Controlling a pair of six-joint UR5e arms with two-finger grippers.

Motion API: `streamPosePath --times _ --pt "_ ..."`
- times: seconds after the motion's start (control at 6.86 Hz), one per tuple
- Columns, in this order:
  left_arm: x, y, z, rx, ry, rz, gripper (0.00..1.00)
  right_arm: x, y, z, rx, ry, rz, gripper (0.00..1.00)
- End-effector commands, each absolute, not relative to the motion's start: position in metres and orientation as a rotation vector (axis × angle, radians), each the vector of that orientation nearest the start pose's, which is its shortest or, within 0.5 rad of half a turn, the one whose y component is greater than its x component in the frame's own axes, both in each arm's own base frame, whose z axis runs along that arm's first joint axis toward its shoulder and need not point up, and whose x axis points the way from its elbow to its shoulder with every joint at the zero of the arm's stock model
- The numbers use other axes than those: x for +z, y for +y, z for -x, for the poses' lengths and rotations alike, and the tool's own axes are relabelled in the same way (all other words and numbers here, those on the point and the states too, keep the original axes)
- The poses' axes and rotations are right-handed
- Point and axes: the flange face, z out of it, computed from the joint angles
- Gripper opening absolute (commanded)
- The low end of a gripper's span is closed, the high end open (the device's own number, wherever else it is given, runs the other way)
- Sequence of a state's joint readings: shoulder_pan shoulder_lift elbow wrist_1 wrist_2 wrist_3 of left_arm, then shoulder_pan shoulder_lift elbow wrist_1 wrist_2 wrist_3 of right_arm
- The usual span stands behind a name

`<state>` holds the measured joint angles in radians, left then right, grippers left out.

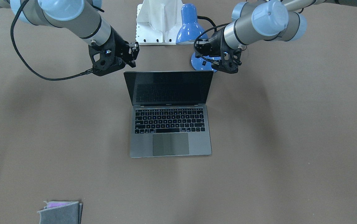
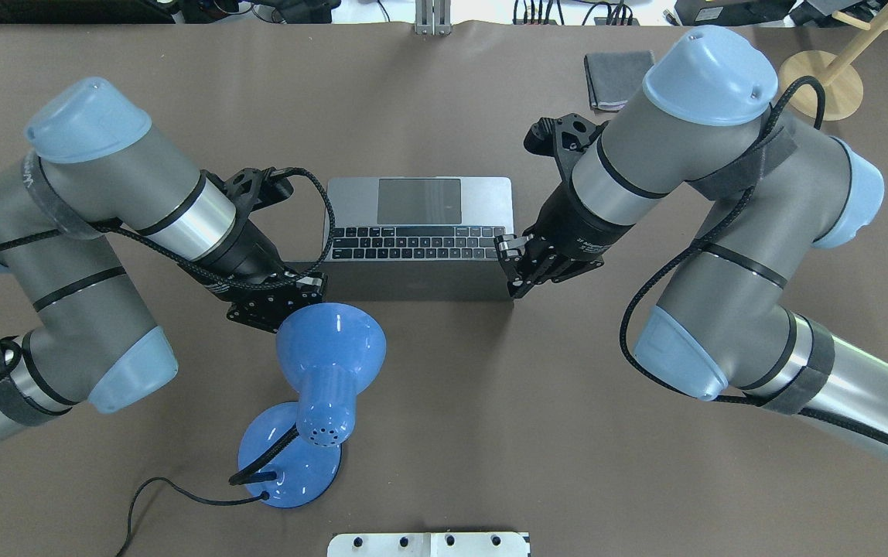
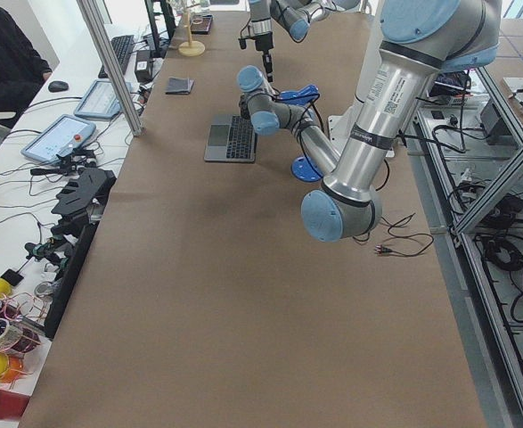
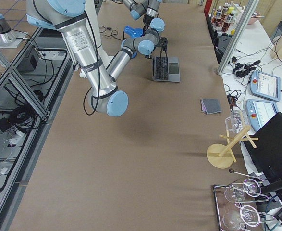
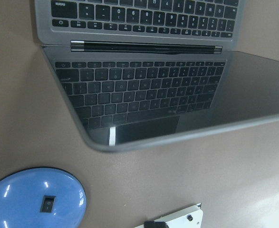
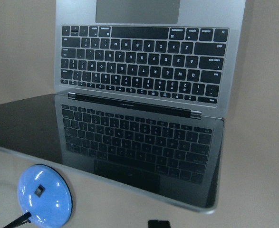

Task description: Close laptop

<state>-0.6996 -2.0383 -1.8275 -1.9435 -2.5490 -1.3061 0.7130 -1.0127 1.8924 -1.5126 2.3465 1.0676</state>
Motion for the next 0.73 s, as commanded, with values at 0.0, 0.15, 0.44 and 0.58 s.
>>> streamPosePath --times 0.0,0.15,0.44,0.58 --pt "0.209 -0.43 -0.409 0.132 1.282 0.244 0.0 0.176 -0.456 0.399 -0.148 -1.138 0.056 0.0" --pt "0.208 -0.447 -0.41 0.102 1.273 0.221 0.0 0.177 -0.465 0.403 -0.138 -1.13 0.061 0.0" --pt "0.204 -0.481 -0.412 0.057 1.264 0.194 0.0 0.181 -0.482 0.406 -0.125 -1.134 0.047 0.0" --pt "0.196 -0.497 -0.406 0.036 1.267 0.174 0.0 0.183 -0.493 0.402 -0.111 -1.138 0.035 0.0"
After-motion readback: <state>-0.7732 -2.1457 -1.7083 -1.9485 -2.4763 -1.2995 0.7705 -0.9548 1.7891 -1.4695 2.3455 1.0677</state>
